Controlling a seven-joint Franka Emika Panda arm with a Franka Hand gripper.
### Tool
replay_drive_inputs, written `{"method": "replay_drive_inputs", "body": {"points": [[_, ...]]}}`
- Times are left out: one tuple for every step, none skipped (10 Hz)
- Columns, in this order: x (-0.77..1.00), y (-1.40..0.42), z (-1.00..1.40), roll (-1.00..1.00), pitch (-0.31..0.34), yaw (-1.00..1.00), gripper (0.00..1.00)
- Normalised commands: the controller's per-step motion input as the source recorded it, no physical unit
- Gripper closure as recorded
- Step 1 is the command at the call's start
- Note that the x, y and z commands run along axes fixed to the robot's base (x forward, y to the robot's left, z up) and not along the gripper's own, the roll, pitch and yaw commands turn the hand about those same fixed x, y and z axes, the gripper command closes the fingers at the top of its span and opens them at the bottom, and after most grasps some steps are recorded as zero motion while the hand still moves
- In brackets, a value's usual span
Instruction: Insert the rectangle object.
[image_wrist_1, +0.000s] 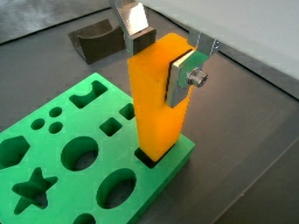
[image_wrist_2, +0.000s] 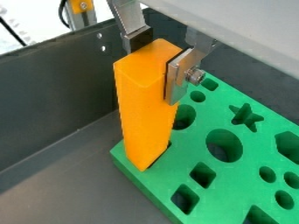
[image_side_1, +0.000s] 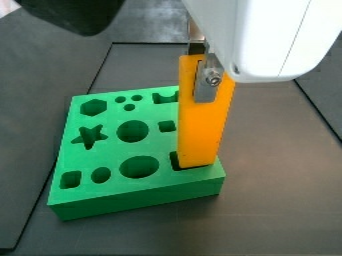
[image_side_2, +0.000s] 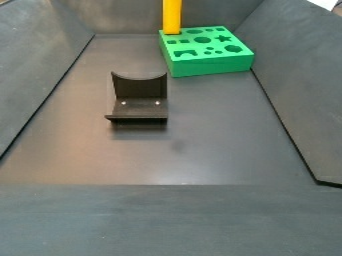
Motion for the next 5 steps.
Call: {"method": "replay_drive_inputs", "body": {"points": [[-0.04,0.00,-0.01,0.00,0.000,0.07,1.00],[-0.34,0.00,-0.03,0.02,0.000,0.13,1.00],[-0.23,-0.01,-0.03,0.00,0.059,0.09,1.00],[-0.21,-0.01,0.00,0.00,0.069,0.03,1.00],[-0.09,-0.03,0.00,0.00,0.099,0.00,1.00]]}}
